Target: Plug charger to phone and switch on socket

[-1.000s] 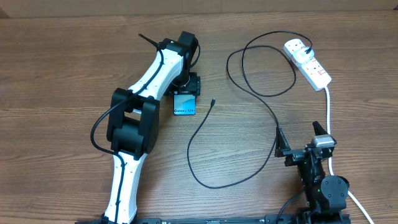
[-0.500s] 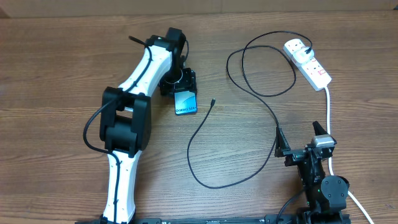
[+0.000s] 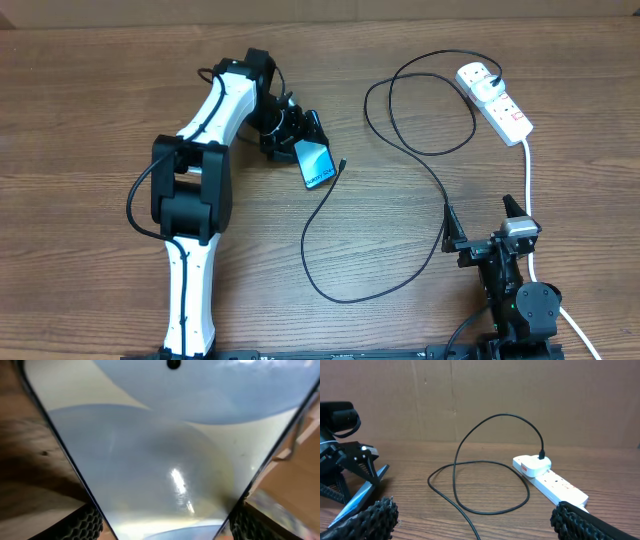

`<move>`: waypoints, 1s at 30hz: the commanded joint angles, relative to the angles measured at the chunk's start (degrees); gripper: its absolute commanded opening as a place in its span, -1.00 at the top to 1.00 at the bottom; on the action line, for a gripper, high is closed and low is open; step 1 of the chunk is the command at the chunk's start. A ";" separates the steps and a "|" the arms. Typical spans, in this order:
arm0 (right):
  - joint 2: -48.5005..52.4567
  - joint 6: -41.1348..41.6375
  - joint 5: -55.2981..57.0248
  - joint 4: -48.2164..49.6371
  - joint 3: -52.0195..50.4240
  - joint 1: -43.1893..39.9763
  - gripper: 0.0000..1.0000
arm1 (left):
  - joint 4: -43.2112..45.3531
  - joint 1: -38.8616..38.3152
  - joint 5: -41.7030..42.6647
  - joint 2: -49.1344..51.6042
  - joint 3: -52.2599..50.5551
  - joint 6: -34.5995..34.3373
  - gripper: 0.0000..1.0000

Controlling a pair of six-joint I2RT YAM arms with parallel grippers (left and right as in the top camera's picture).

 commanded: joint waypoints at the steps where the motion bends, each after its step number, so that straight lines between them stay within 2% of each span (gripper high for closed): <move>1: -0.31 0.15 -0.04 0.31 -0.59 -0.17 -1.00 | -0.20 1.51 9.53 0.46 -0.26 -0.70 -0.43; 8: -0.31 0.15 -0.04 0.31 -0.59 -0.17 -1.00 | -0.22 2.16 5.05 0.46 -0.26 -0.70 -0.43; 20: -0.31 0.15 -0.04 0.31 -0.59 -0.17 -1.00 | -1.07 -1.97 -21.94 0.46 -0.26 -0.76 -0.37; 30: -0.31 0.15 -0.04 0.31 -0.59 -0.17 -1.00 | -1.81 -7.96 -41.88 0.46 -0.28 -4.85 -0.41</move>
